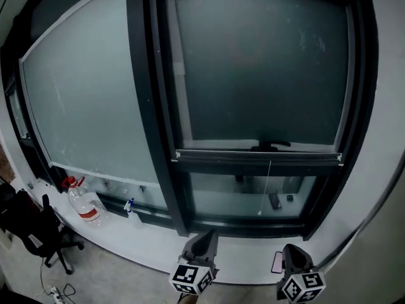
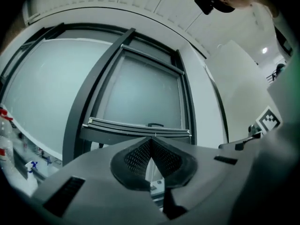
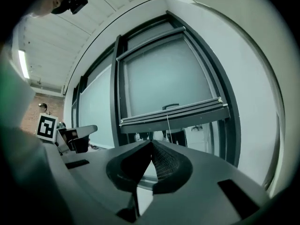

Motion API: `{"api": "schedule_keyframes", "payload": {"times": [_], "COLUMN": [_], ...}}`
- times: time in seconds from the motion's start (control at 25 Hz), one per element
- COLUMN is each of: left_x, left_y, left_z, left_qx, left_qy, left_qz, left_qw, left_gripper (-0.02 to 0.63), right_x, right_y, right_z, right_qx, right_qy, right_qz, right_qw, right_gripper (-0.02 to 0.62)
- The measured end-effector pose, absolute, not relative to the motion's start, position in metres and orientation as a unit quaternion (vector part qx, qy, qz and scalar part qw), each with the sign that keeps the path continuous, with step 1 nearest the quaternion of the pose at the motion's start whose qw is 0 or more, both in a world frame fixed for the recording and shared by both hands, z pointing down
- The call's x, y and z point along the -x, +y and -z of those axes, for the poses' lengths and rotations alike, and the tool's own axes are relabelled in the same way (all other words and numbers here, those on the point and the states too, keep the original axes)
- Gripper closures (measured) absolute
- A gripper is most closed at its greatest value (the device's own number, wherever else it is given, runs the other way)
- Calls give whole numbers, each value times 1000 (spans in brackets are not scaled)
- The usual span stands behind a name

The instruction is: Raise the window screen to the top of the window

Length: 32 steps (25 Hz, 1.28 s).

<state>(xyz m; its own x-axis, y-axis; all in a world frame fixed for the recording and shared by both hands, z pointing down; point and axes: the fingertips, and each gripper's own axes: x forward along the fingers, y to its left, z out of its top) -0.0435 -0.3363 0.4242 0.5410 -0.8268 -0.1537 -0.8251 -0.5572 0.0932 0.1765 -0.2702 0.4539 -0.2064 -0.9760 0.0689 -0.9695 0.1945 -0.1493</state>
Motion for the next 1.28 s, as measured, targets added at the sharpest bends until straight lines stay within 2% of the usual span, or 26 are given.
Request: {"api": "schedule_keyframes", "payload": {"times": [0.36,0.56,0.64,0.68,0.72,0.8,0.92,1.04,1.2,1.28], "left_x": [-29,-73,-93,-101,-107,-108,-103,-94,-82,-80], "left_y": [-469,-534,-557,-567,-577,-596,-618,-637,-655,-659], "left_z": [-436,-404,-399,-400,-403,-405,-404,-407,-412,-408], "left_qx": [-885,-883,-885,-883,-880,-869,-835,-796,-766,-753], "left_qy": [-461,-460,-442,-430,-420,-404,-376,-343,-314,-309], "left_qz": [68,14,-50,-85,-119,-180,-272,-359,-431,-442], "left_qw": [7,-90,-141,-165,-185,-223,-296,-347,-357,-377], "left_gripper": [603,603,601,600,580,497,495,495,495,531], "right_x": [-251,-279,-277,-276,-275,-272,-273,-274,-281,-285], "right_y": [-401,-473,-501,-515,-529,-553,-581,-599,-611,-615], "right_z": [-450,-413,-404,-402,-402,-398,-392,-393,-400,-403], "right_qx": [643,617,579,558,540,510,464,413,360,351], "right_qy": [764,783,804,812,815,804,763,728,688,672], "right_qz": [41,-44,-72,-84,-99,-150,-238,-285,-307,-314], "right_qw": [-11,-57,-111,-147,-185,-268,-382,-468,-551,-571], "right_gripper": [589,589,581,555,515,495,495,495,499,533]}}
